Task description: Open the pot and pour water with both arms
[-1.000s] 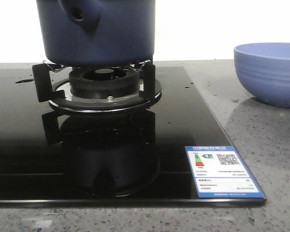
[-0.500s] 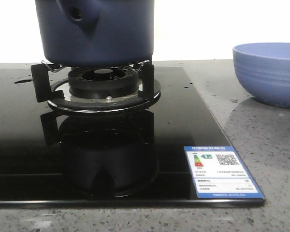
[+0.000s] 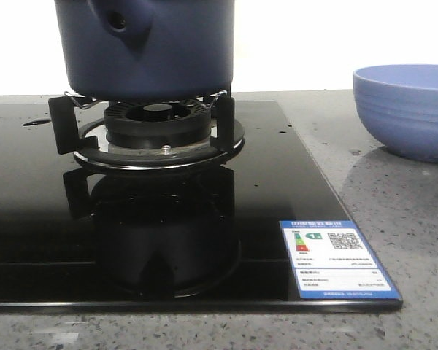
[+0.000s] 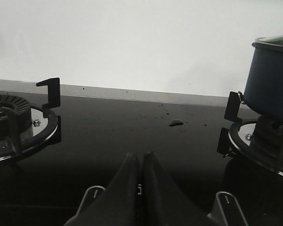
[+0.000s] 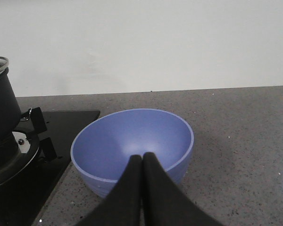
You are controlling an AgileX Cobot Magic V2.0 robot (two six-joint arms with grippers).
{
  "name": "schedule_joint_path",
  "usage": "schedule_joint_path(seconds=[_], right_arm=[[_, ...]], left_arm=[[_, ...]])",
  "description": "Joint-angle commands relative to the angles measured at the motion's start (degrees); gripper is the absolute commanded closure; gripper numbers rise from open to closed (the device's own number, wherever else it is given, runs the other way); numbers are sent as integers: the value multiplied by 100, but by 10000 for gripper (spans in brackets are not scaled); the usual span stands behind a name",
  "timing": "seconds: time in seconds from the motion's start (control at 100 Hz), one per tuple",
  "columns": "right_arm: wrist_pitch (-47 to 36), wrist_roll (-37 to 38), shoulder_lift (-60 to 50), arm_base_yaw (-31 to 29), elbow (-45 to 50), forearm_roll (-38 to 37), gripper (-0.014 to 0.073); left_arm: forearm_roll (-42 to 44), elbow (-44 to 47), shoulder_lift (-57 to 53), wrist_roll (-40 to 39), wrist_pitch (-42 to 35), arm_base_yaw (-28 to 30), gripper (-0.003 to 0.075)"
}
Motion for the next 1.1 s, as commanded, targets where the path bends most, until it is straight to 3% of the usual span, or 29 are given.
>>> schedule_joint_path(seconds=[0.0, 0.73, 0.81, 0.91, 0.95, 1.09], right_arm=[[-382, -54, 32, -5, -139, 99, 655], [-524, -15, 32, -5, -139, -124, 655], [-697, 1157, 32, -5, -139, -911, 655], [-726, 3464, 32, -5, -126, -3384, 655], [-865, 4108, 76, -5, -61, -3958, 655], [-1467, 4309, -13, 67, 413, -4426, 655]], left_arm=[[-54, 197, -163, -53, -394, -25, 741], [-54, 197, -163, -53, -394, -25, 741], [-54, 197, -163, -53, -394, -25, 741], [-54, 197, -163, -53, -394, -25, 741], [-54, 197, -163, -53, -394, -25, 741], [-54, 197, -163, -53, -394, -25, 741]])
